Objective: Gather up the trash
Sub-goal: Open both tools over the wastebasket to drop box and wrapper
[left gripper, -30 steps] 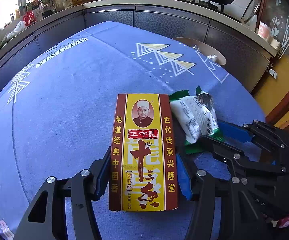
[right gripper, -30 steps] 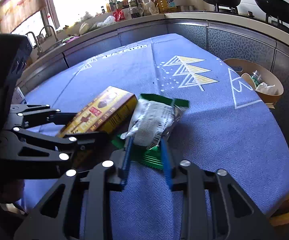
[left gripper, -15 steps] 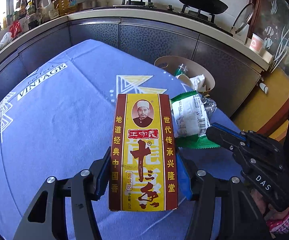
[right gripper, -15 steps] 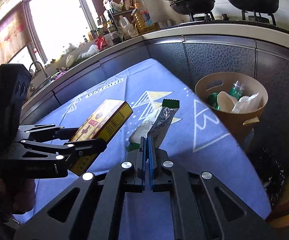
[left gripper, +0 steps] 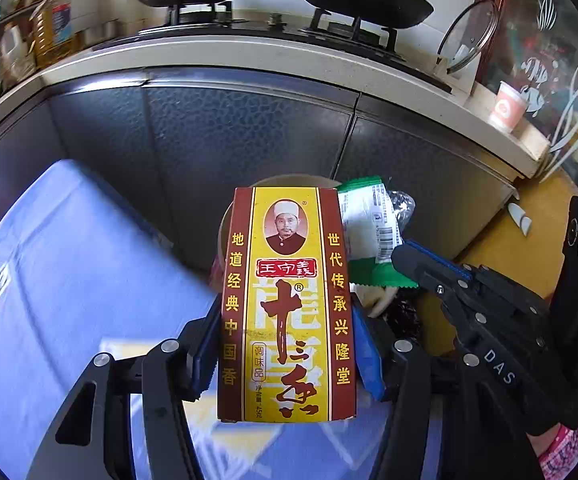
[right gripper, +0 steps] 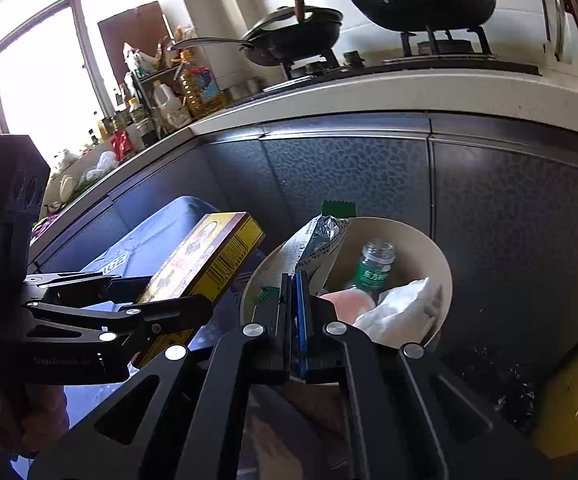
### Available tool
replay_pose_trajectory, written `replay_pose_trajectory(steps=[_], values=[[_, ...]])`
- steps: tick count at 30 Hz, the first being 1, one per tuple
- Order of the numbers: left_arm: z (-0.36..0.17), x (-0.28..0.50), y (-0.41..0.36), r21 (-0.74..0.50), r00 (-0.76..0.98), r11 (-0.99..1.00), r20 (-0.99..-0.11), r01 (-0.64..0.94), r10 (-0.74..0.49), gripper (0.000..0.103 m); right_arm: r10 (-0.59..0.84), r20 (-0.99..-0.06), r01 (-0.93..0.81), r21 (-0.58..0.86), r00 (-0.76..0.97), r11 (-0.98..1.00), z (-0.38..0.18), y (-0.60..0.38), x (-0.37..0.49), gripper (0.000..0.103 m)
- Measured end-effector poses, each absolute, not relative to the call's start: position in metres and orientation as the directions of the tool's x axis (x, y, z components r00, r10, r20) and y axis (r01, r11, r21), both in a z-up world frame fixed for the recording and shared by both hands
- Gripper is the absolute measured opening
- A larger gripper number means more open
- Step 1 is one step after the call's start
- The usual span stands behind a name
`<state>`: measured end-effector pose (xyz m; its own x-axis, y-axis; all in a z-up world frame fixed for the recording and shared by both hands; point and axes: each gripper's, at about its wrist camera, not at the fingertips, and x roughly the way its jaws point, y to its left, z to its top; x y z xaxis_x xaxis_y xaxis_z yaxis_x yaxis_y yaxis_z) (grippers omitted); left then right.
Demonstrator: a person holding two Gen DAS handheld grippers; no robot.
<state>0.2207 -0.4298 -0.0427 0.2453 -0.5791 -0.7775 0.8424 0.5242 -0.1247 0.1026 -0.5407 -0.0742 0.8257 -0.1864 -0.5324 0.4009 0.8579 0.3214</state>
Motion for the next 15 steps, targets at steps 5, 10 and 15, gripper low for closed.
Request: replay_pose_trajectory(steps=[5, 10, 15], values=[[-0.064, 0.239, -0.483, -0.065, 0.287, 0.531, -0.782, 0.845, -0.552, 0.076, -0.161, -0.597, 0.453, 0.378, 0.786, 0.808, -0.105, -0.590, 0.121, 0.027], [-0.073, 0.242, -0.487, -0.035, 0.305, 0.547, -0.799, 0.836, -0.518, 0.080, -0.196, -0.575, 0.480, 0.396, 0.794, 0.783, -0.105, -0.594, 0.102, 0.035], [-0.047, 0.227, -0.446, -0.075, 0.324, 0.567, -0.757, 0.820, -0.568, 0.082, -0.185, -0.539, 0.458, 0.432, 0.822, 0.777, -0.088, -0.567, 0.071, 0.044]])
